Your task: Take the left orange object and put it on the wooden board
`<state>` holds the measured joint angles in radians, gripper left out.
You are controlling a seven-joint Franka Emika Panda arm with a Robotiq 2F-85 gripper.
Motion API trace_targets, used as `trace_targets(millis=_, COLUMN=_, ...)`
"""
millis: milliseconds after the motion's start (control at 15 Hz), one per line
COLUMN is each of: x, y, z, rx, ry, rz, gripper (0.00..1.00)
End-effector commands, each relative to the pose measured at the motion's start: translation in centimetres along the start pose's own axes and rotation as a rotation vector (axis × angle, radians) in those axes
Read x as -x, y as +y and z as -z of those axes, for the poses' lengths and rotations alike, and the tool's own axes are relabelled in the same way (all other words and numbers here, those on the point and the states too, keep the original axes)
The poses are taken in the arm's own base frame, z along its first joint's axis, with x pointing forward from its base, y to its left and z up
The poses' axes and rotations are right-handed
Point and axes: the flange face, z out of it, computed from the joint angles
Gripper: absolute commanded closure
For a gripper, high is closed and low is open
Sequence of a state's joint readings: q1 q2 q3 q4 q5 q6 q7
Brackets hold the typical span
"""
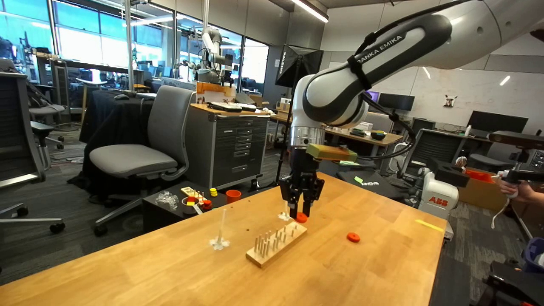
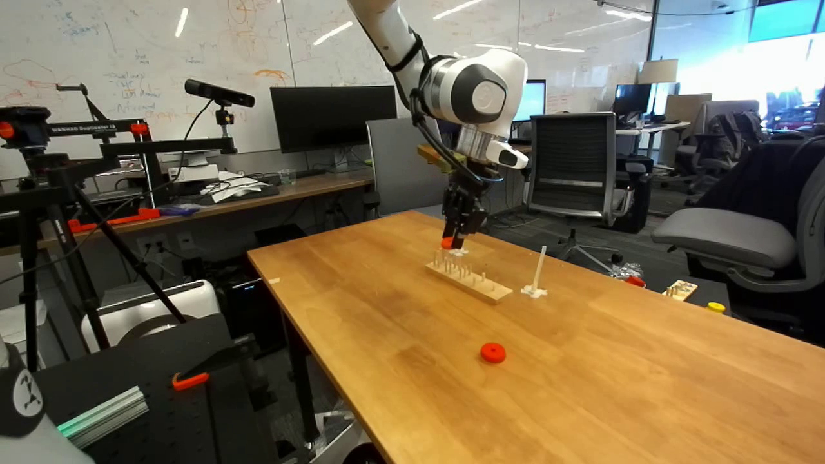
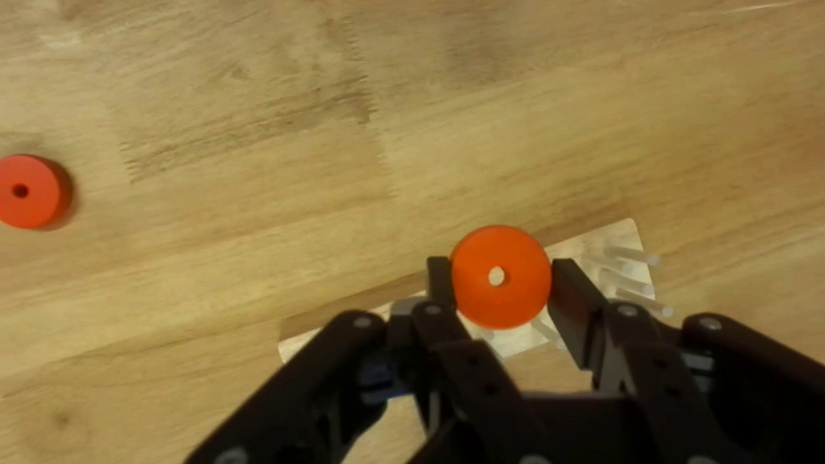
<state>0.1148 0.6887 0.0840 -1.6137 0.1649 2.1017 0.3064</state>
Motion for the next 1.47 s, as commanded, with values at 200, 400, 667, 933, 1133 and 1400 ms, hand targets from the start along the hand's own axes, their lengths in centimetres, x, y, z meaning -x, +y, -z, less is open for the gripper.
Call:
trace_targets(millis=200, x=-3.3, y=0.1, z=1.4, rx=-0.016, ry=-0.053, rz=-0.115, gripper=0.83)
trace_targets(millis=400, x=-4.9, y=1.7, z=1.2, rx=-0.024, ry=-0.072, rz=-0.161, gripper=0.83)
trace_targets(millis=667, x=-6.4, y=2.7, z=0.3, rx=-0.015, ry=-0.087, rz=-0.185, gripper=0.83)
trace_targets(millis=933, x=-6.6, y=1.6, z=-2.1, rx=0.009, ry=-0.121, rz=-0.176, gripper=0.83)
trace_targets(millis=1133, x=-6.7, y=0.8, z=-3.6, rx=0.02, ry=-0.142, rz=-0.175, gripper=0.83)
trace_targets(millis=1400, x=-7.0, y=0.9, z=-3.9, rx=0.015, ry=-0.159, rz=-0.176, gripper=0.83)
